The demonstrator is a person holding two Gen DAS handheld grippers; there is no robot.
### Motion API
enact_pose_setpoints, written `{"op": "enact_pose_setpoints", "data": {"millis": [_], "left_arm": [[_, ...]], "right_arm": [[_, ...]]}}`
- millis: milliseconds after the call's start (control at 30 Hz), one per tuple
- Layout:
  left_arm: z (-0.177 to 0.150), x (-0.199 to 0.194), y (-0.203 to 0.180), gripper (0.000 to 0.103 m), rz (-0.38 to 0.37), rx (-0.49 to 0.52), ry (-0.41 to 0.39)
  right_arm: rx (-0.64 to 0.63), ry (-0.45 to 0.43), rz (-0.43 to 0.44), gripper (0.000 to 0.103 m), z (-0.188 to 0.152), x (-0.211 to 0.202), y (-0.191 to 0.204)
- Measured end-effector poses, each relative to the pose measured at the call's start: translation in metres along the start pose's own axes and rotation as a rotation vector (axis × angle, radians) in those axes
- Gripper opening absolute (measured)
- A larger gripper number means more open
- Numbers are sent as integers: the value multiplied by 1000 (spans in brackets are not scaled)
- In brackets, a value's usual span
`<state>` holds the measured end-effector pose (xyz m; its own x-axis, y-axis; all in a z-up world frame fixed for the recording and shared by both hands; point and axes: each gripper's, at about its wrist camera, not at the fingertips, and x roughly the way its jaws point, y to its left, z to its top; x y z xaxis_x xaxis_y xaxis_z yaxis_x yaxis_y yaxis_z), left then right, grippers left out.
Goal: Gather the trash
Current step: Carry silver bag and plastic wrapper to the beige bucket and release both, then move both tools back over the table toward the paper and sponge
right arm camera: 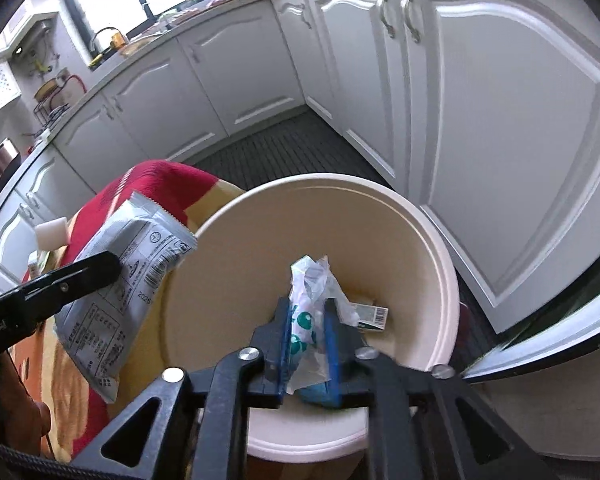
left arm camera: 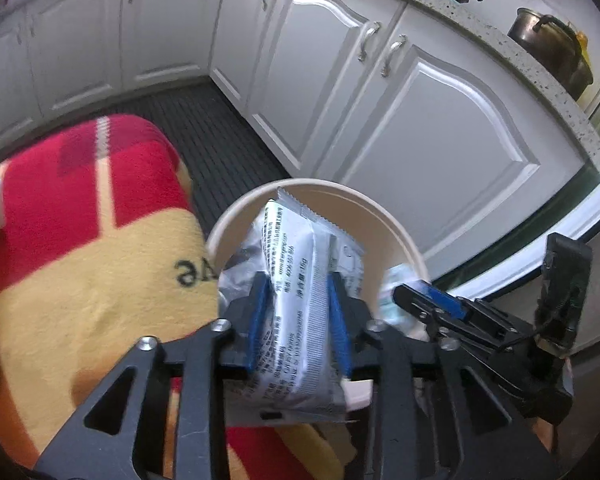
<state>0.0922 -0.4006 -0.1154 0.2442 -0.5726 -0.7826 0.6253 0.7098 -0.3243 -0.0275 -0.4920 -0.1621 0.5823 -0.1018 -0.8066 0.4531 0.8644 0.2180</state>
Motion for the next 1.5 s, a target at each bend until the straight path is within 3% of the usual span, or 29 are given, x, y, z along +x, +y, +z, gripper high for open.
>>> {"op": "enact_pose_setpoints", "data": {"millis": [67, 167, 233, 267, 700, 833, 933, 1333, 1500], "left_arm": [[-1, 1, 2, 52, -5, -9, 6], [-3, -2, 2, 60, 28, 1, -23], [-5, -4, 5, 60, 35, 1, -22], [-5, -6, 6, 60, 35, 0, -22], [-20, -40, 31, 60, 154, 2, -69], [-26, -53, 42, 60, 201, -4, -93], [-31, -66, 54, 60, 218, -22, -115], [-58, -121, 121, 60, 282, -123, -168], [-78, -147, 152, 70, 290, -152, -194]], "right_arm": [[19, -7, -3, 35, 2, 2, -4], [30, -9, 8, 39, 0, 2, -6], [24, -7, 7, 52, -1, 2, -3], [24, -11, 3, 53, -1, 1, -2], [-72, -45, -16, 54, -8, -15, 37], [-99, -53, -4, 65, -10, -19, 55], [-121, -68, 3, 65, -12, -23, 72], [-188, -64, 45, 68, -16, -22, 131], [-204, -64, 72, 75, -16, -21, 152]]}}
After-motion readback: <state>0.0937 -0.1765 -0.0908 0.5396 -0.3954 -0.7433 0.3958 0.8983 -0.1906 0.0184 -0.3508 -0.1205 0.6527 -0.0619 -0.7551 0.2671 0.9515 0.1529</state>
